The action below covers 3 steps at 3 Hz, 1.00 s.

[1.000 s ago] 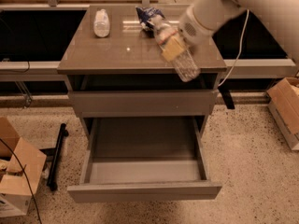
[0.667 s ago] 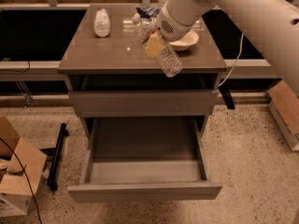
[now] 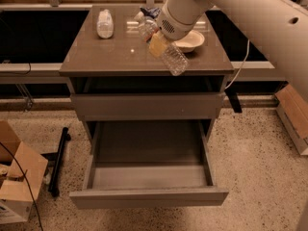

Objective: Pick water bottle from middle drawer and place on counter

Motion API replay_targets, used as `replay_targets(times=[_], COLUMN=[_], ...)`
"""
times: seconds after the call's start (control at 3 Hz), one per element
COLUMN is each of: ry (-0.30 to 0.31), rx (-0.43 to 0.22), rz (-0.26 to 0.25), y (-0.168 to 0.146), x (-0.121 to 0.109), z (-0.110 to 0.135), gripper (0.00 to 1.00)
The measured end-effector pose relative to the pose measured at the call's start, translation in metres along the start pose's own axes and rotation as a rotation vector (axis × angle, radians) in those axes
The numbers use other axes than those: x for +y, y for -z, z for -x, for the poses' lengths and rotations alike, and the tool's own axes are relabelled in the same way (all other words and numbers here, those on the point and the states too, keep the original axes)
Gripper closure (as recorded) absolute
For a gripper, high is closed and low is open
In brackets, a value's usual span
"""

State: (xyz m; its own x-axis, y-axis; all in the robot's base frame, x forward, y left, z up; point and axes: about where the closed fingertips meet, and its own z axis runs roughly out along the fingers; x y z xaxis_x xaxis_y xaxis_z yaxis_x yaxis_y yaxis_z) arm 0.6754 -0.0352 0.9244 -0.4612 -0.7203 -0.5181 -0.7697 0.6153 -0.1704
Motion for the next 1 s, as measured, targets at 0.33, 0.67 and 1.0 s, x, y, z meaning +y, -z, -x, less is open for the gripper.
replay_targets(times=[0.33,0.67,1.0], ry=[0.070,0.141,0.195], rx=[-0.012,-0.038,-0.070], rz=[-0.087,-0.120,-0.102], y=[-0.013,-0.036,-0.067], x=[-0.030,-0.056,-0.066], z=[0.028,0.062,0.096], gripper=[1.00,0.85,0.63])
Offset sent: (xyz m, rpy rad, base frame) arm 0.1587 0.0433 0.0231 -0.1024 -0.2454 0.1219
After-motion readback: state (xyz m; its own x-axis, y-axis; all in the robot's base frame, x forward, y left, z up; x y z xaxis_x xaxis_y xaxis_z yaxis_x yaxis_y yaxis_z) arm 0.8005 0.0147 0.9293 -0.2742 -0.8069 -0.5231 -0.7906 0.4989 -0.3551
